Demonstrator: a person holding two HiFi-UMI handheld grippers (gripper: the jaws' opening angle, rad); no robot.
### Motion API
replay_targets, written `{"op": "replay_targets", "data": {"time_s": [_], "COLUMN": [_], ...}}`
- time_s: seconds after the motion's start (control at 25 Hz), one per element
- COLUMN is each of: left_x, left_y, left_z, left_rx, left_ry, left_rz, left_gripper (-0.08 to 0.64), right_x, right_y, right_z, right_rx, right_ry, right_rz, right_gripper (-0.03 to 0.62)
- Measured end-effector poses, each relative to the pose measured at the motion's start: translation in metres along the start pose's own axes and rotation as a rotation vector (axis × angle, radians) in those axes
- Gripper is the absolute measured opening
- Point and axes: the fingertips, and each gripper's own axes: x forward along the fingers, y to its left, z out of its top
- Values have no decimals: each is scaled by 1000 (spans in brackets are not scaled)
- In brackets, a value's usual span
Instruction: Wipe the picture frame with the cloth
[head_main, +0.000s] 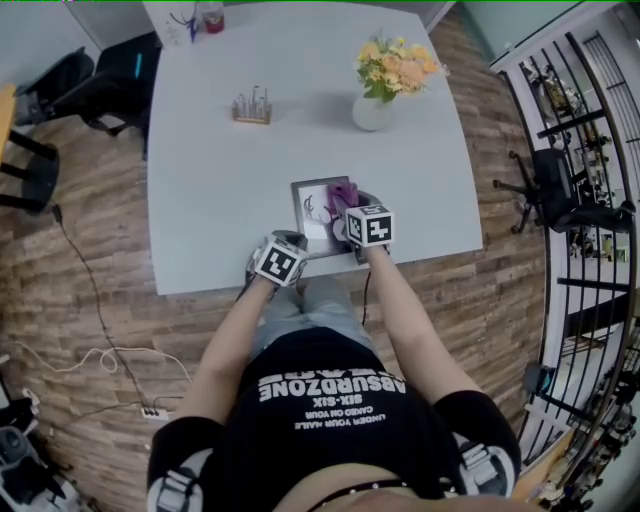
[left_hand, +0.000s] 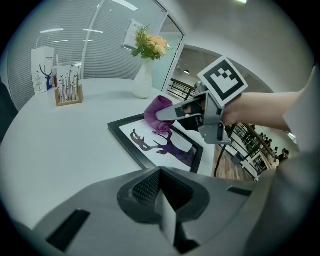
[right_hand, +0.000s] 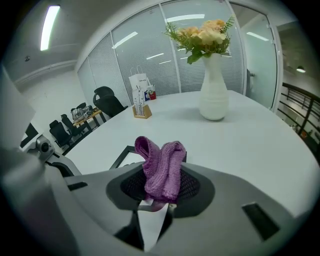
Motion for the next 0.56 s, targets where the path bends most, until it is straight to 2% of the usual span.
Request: {"op": "replay_targets", "data": {"time_s": [0.24,0.56], "left_x": [0,2], "left_y": [-2,-3], "left_z": [0,2], "left_rx": [56,52], "left_ry": [3,4], "left_rz": [18,20], "left_gripper": [15,16], "right_x": [2,3], "right_y": [2,-1], "right_z": [0,-1], "right_rx": [-37,-26], "right_ry": [33,58], "right_rz": [-9,1], "right_gripper": [132,130]}}
